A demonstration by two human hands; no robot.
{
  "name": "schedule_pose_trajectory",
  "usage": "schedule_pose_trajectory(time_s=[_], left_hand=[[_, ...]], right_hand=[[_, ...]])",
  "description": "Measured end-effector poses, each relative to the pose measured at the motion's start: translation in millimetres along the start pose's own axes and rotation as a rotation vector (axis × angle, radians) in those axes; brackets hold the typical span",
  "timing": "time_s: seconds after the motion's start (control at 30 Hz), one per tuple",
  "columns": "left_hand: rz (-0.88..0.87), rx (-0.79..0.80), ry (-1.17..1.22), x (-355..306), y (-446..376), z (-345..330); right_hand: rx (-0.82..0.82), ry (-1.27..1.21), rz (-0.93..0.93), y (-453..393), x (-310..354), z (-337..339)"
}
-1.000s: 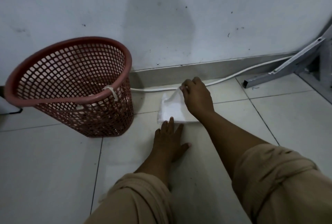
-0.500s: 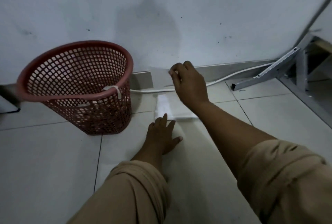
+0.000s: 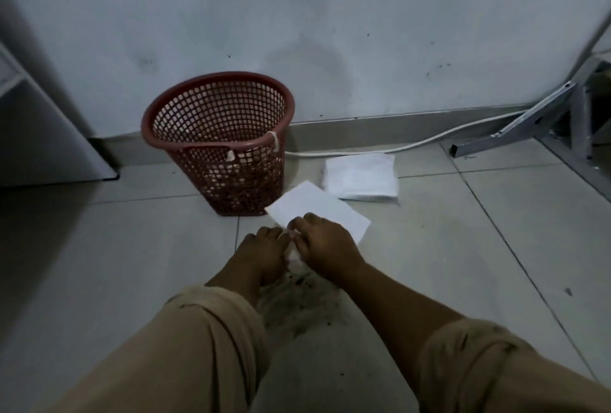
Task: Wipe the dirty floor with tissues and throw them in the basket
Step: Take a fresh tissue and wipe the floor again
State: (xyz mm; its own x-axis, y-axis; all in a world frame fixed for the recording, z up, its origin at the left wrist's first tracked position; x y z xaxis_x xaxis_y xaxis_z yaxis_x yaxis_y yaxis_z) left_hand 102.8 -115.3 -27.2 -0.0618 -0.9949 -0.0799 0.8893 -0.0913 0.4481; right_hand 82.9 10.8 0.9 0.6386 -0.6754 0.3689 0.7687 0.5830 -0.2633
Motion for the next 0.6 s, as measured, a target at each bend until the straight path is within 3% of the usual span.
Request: schedule_pose_trajectory(time_s=[0.13,0.23,0.37,0.47,0.6], left_hand=[[0.212,0.035,0.196,25.2,36.2,-27.1],[0.331,-0.049,0.373,41.7,58.2,-44.5],[0.319,-0.095,0.232,69.6,74.5,-69.8],[0.403,-0.119,0.18,92.7,84.3,-82.9],[0.458,-0.293,0.225,97.2,85.2,-82.7]], right_hand=[[0.071,0.0,0.048,31.9,32.2,-31.9],[0.135,-0.012,0.088,49.9,54.2,-54.6],[0.215,0.082,0.222,65.7,78.5,-80.4],[0.243,0.098,0.274,67.6,80.8,-89.1],[0.25,0.066,0.289,67.1,75.0,-89.2]])
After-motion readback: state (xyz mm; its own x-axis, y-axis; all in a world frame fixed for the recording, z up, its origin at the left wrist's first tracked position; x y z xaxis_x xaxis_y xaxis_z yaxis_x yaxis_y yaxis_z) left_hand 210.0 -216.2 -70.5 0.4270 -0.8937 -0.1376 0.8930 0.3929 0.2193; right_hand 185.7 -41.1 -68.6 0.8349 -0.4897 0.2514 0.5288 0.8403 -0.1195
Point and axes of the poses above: each hand's wrist, its own y-axis away from the middle knuckle, its own z-axis out of the back of the hand, x = y × z, the point moved 4 cm from there along -y, towards the middle knuckle, and after that the axes turned 5 degrees about y, right-handed, at the moved point
